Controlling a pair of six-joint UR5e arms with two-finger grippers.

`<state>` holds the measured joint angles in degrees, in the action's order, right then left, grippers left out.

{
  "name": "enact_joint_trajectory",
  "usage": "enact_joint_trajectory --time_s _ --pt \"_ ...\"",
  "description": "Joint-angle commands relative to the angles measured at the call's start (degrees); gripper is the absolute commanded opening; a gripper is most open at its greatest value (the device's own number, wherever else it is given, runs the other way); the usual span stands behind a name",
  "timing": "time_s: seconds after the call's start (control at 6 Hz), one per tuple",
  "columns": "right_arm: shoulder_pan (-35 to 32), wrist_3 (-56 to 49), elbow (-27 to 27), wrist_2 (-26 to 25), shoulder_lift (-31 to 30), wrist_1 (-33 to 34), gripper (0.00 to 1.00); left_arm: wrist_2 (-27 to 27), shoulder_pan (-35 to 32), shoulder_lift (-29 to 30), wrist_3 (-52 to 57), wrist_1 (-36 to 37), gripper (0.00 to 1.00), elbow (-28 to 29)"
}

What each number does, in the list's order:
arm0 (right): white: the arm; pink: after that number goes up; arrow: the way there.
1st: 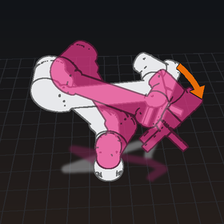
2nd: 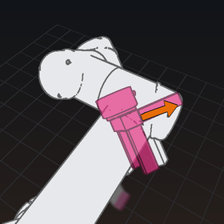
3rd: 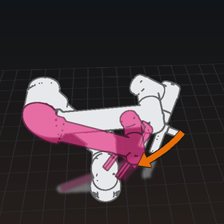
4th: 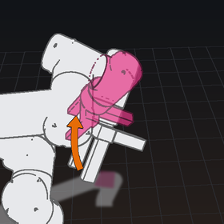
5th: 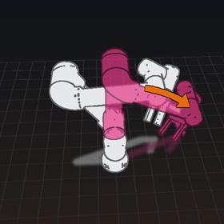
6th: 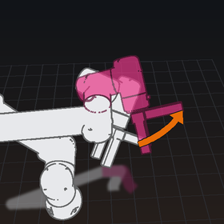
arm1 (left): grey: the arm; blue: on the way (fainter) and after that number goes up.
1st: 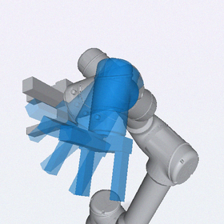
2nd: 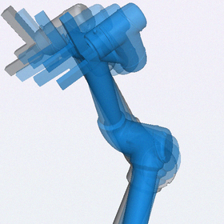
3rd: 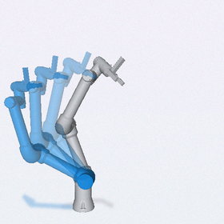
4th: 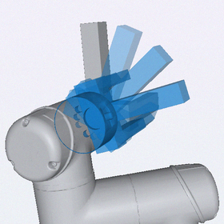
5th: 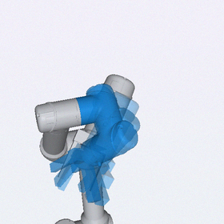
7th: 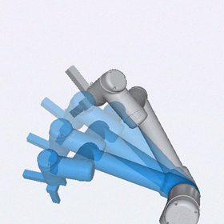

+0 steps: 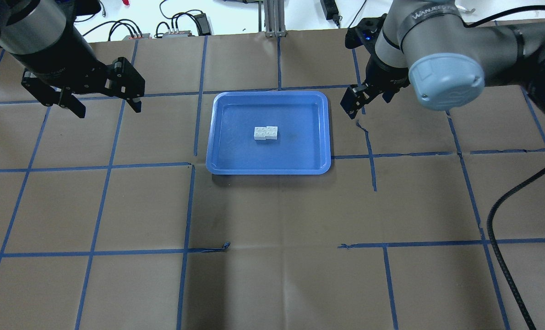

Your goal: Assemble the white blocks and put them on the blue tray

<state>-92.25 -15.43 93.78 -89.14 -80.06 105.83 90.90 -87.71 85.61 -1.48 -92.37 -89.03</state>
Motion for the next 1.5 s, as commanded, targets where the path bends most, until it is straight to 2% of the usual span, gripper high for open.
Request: enact_joint_trajectory --time_s 0.0,0.17,0.33,0.5,0.67,1.0,1.33 --pt "0.6 16.2 -7.3 -3.6 -4.7 -15.1 1.0 0.1 0.0 0.0 0.1 0.0 0.99 0.0" --pt "1.0 16.7 -12.9 -3.3 -5.0 -23.0 1.0 0.1 0.0 0.0 0.0 0.0 0.99 0.0" --pt "1.0 16.8 -15.7 -3.0 -6.1 -27.6 1.0 0.1 0.0 0.0 0.1 0.0 0.99 0.0" --pt "0.7 18.4 -13.9 -2.6 -6.2 -26.6 1.0 0.1 0.0 0.0 0.1 0.0 0.99 0.0" --pt "1.2 18.0 -11.0 -2.7 -6.2 -22.4 1.0 0.1 -0.1 0.0 0.1 0.0 0.99 0.0" --pt "1.4 18.3 -10.9 -1.8 -6.3 -22.2 1.0 2.3 -0.1 0.0 0.0 0.0 0.99 -0.1" --pt "1.4 18.4 -10.9 -1.8 -6.4 -22.2 1.0 2.3 -0.1 0.1 0.0 0.0 0.99 -0.1"
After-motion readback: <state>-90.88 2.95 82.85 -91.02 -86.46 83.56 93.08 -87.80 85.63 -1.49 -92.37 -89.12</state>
